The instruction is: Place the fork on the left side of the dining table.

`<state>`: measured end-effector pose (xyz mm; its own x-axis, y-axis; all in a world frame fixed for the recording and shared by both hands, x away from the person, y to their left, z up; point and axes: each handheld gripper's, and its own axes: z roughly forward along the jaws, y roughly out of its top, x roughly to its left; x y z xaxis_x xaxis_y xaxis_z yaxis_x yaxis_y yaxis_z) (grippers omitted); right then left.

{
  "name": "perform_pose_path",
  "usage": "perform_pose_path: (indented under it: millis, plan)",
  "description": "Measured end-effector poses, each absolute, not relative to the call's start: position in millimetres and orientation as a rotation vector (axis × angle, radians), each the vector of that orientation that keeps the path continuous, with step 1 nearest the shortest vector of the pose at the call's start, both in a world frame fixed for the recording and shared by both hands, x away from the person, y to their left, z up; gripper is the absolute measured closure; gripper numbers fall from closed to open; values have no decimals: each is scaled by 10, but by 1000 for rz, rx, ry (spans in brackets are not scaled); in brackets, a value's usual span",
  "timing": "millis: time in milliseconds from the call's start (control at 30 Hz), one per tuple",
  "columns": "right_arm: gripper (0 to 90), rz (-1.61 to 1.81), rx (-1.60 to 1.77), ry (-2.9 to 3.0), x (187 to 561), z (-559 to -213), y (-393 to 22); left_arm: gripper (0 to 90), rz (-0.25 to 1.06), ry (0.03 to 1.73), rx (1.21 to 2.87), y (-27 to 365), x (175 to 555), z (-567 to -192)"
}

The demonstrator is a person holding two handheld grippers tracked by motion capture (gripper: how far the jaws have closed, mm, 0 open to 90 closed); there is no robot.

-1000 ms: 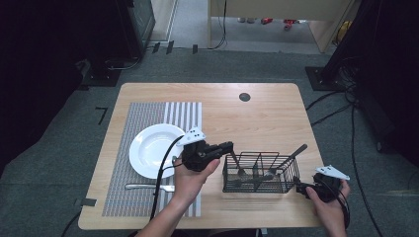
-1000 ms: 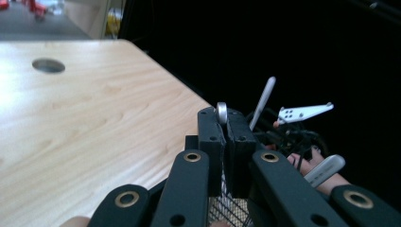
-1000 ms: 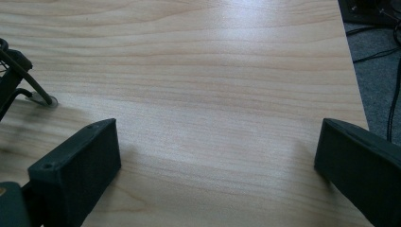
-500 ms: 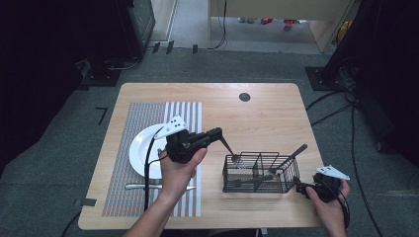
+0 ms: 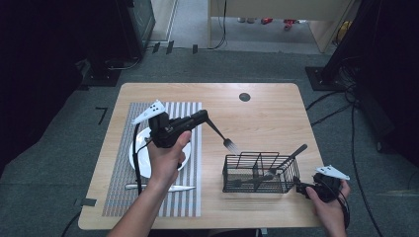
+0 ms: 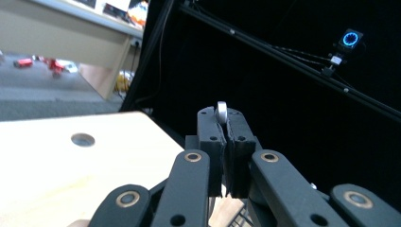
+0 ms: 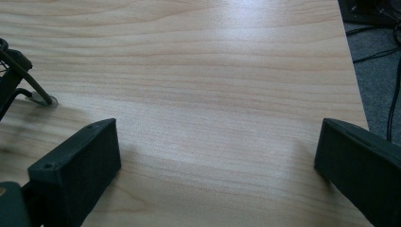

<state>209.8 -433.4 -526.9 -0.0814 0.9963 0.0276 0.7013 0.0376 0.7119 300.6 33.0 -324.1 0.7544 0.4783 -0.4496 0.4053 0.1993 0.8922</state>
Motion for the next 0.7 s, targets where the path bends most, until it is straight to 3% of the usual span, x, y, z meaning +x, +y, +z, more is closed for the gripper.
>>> perform_pose_path:
  millis: [700]
  plan:
    - [8, 795, 1711, 1835, 2098, -5269, -4334, 892, 188, 937, 1320, 831, 3460, -3365]
